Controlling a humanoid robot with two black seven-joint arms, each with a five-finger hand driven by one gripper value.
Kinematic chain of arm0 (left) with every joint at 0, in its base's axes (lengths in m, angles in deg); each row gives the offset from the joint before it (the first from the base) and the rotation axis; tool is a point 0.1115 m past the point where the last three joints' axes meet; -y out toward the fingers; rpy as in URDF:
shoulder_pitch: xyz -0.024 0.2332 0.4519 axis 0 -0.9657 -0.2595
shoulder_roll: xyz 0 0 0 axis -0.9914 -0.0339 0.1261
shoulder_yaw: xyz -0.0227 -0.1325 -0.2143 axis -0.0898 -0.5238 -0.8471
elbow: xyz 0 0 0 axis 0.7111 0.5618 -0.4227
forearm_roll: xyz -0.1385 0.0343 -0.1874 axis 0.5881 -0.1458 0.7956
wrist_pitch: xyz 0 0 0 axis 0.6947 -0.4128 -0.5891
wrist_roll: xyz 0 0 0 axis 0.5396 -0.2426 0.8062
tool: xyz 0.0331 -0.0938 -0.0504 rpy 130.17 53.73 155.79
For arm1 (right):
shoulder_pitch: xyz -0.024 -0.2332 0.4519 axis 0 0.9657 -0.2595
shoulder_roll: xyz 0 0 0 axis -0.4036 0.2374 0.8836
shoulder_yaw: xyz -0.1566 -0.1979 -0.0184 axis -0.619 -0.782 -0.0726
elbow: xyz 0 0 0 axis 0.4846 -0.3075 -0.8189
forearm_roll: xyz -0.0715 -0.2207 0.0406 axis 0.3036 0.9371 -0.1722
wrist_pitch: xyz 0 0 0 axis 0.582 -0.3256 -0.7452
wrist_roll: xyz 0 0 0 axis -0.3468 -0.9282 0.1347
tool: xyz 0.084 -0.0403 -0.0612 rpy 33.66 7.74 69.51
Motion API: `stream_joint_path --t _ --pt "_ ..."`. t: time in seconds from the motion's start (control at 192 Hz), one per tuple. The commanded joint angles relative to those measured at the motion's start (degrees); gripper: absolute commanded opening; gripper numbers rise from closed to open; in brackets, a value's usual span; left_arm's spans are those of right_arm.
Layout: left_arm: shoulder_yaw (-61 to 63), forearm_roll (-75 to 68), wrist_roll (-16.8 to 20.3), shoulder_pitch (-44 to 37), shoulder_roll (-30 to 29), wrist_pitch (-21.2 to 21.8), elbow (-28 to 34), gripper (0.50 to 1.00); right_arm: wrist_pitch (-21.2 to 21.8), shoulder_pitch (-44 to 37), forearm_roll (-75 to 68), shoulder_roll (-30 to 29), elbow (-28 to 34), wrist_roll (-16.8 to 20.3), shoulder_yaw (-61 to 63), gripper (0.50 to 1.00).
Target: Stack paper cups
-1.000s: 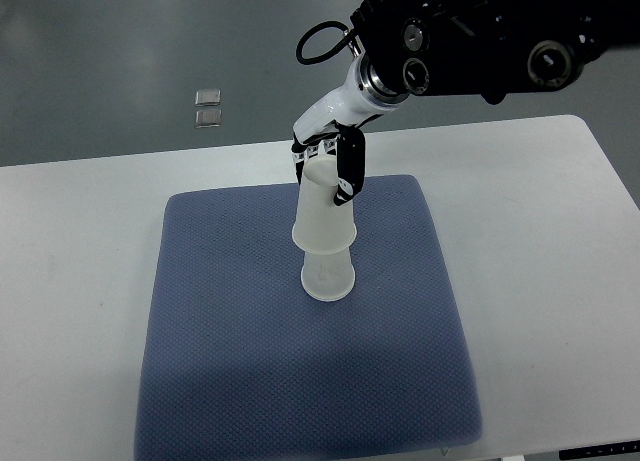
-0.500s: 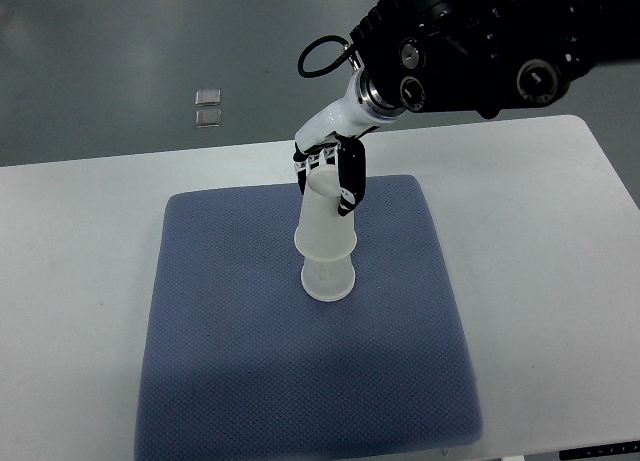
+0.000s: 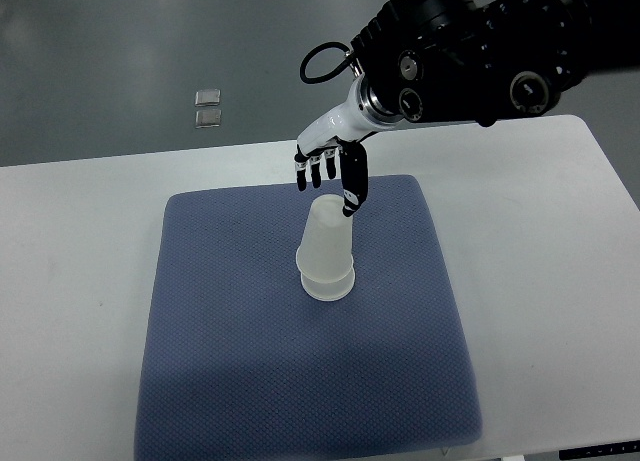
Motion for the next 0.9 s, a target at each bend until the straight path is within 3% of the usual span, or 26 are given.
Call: stream_joint_path --t 0.0,0.245,0.458,0.625,0.896 --pt "0.0 0.0 0.0 0.1 0.0 0.1 0.0 1.000 -0.1 0.3 0.0 0.0 0.1 -0.1 0.1 0.825" --pt "0.0 0.0 0.0 0.0 0.0 0.2 0.2 1.000 -0.4 0.5 0.0 1.6 -0.2 -0.2 0.6 0.832" --pt "0.0 0.0 0.0 0.0 0.0 0.2 0.2 1.000 -6.4 5.4 -8.8 11.2 -4.2 -0.7 7.1 0.832" --pt "0.0 0.0 0.0 0.0 0.0 0.2 0.0 1.000 -9.1 19.8 -12.7 19.0 -14.2 -0.8 20.9 0.844" --pt "0.0 0.0 0.0 0.0 0.0 0.2 -0.4 1.000 -11.5 44.9 -16.6 22.0 -25.5 -0.9 52.1 0.844"
